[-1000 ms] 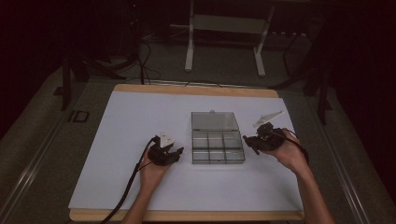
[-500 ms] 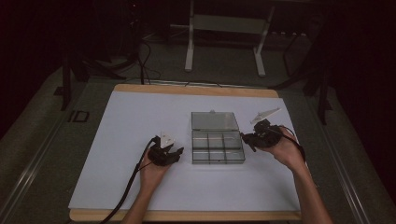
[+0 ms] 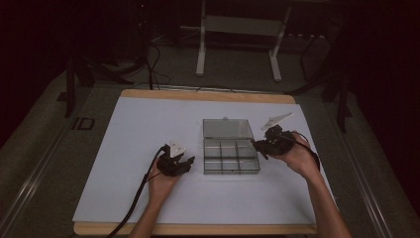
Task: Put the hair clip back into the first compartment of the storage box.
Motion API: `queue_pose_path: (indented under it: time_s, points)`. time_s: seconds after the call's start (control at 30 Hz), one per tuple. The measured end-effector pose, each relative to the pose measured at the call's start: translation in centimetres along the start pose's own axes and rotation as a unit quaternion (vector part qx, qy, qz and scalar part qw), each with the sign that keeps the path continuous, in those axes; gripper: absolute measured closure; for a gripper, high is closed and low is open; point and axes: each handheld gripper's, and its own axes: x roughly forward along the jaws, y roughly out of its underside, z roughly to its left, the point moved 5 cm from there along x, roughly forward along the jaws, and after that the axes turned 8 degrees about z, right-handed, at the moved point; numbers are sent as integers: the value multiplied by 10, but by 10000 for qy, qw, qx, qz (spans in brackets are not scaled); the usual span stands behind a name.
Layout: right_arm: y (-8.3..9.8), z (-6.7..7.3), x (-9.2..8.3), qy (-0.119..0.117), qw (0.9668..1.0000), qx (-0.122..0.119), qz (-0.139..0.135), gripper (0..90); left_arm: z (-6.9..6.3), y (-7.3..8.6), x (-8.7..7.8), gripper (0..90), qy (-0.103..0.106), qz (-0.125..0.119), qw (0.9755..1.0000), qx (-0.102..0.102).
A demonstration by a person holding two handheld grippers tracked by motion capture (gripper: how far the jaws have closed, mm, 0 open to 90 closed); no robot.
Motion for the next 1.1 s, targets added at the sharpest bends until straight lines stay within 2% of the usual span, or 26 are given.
queue_pose_path:
  time_s: [0.33,1.1]
  points:
    - [-9,3,1,-18,10000,0,-36,808,0,0,0,525,10,-2,10000,15]
    - [-26,11,11,-25,9999,-160,37,808,0,0,0,525,23,3,10000,9]
